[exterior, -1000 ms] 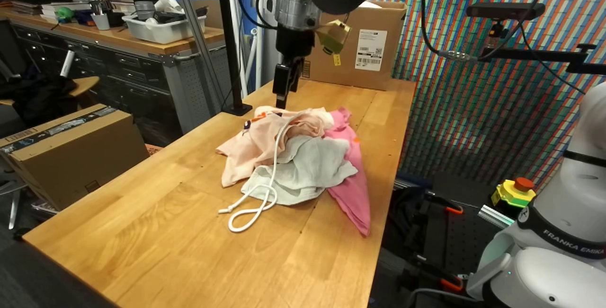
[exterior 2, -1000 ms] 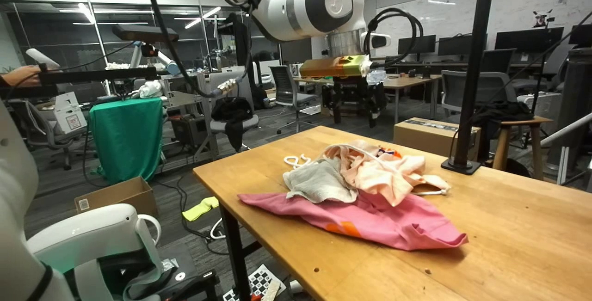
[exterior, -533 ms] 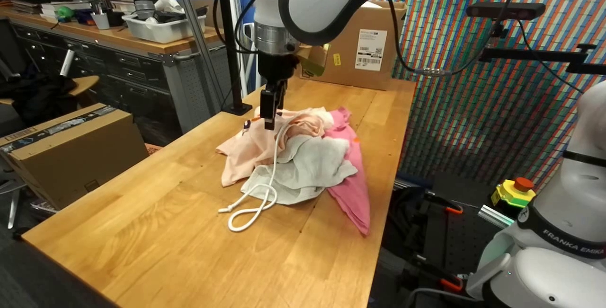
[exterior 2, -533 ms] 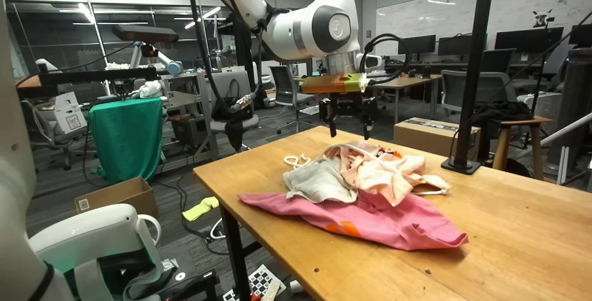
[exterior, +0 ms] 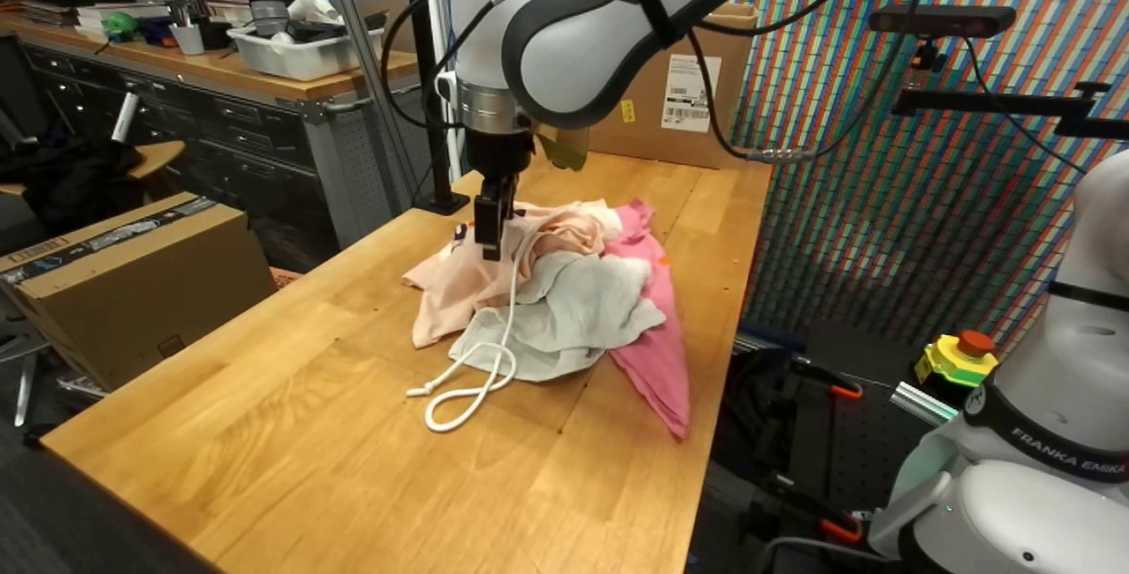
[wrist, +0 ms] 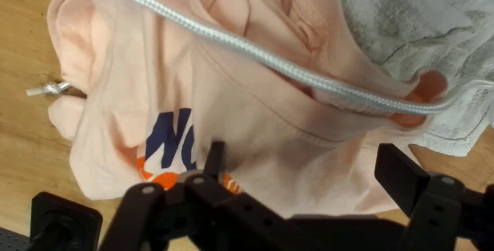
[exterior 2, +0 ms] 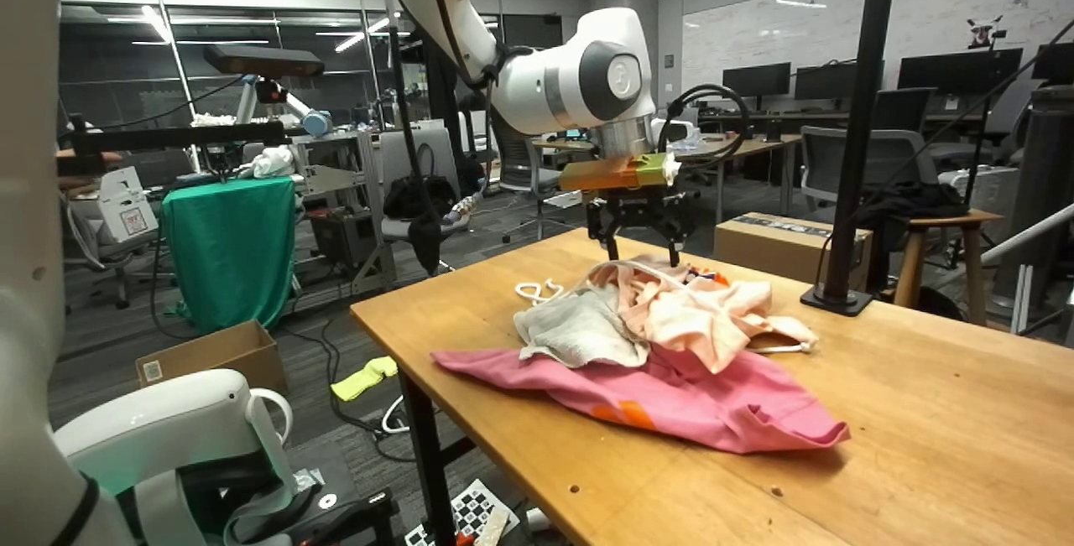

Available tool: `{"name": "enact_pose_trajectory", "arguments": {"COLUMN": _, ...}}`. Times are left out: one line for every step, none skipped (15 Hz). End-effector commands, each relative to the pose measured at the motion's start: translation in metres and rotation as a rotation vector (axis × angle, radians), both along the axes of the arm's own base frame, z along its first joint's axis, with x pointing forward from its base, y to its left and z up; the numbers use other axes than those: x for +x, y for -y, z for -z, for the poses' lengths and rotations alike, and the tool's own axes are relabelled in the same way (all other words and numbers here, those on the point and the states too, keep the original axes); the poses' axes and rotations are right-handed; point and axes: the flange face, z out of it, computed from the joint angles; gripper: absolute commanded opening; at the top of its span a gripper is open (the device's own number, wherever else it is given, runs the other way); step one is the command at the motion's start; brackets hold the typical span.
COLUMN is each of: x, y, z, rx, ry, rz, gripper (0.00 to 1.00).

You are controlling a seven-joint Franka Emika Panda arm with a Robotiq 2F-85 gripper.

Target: Move the peach shirt to the right, move the white towel and pink shirt to the left, move the radish backwards, move the long white rope to the right

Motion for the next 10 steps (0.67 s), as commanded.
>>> {"name": "enact_pose_trajectory", "arguments": {"x": 0.016, "y": -0.001, "z": 0.004, "rx": -0.024, "ry": 0.047, "rz": -0.023, "gripper": 0.74}}
{"name": "enact_pose_trajectory", "arguments": {"x": 0.017, "y": 0.001, "z": 0.005, "rx": -0.032, "ry": 0.053, "rz": -0.025, "gripper": 0.73}}
{"name": "enact_pose_trajectory", "arguments": {"x": 0.019, "y": 0.002, "z": 0.007, "rx": -0.038, "ry": 0.053, "rz": -0.027, "gripper": 0.71}}
{"name": "enact_pose_trajectory", "arguments": {"x": 0.019, "y": 0.005, "z": 0.009, "rx": -0.046, "ry": 0.054, "rz": -0.027, "gripper": 0.64}}
{"name": "enact_pose_trajectory", "arguments": {"x": 0.019, "y": 0.007, "z": 0.01, "rx": -0.055, "ry": 0.052, "rz": -0.03, "gripper": 0.53}}
{"name": "enact_pose_trajectory", "arguments": {"x": 0.02, "y": 0.01, "z": 0.011, "rx": -0.063, "ry": 0.051, "rz": -0.03, "gripper": 0.46}}
{"name": "enact_pose_trajectory", "arguments": {"x": 0.02, "y": 0.013, "z": 0.01, "rx": -0.07, "ry": 0.052, "rz": -0.027, "gripper": 0.39}}
{"name": "enact_pose_trajectory", "arguments": {"x": 0.019, "y": 0.016, "z": 0.009, "rx": -0.076, "ry": 0.047, "rz": -0.029, "gripper": 0.31}}
{"name": "enact_pose_trajectory", "arguments": {"x": 0.019, "y": 0.019, "z": 0.008, "rx": -0.082, "ry": 0.049, "rz": -0.026, "gripper": 0.24}}
{"name": "enact_pose_trajectory", "arguments": {"x": 0.019, "y": 0.021, "z": 0.004, "rx": -0.084, "ry": 0.052, "rz": -0.023, "gripper": 0.15}}
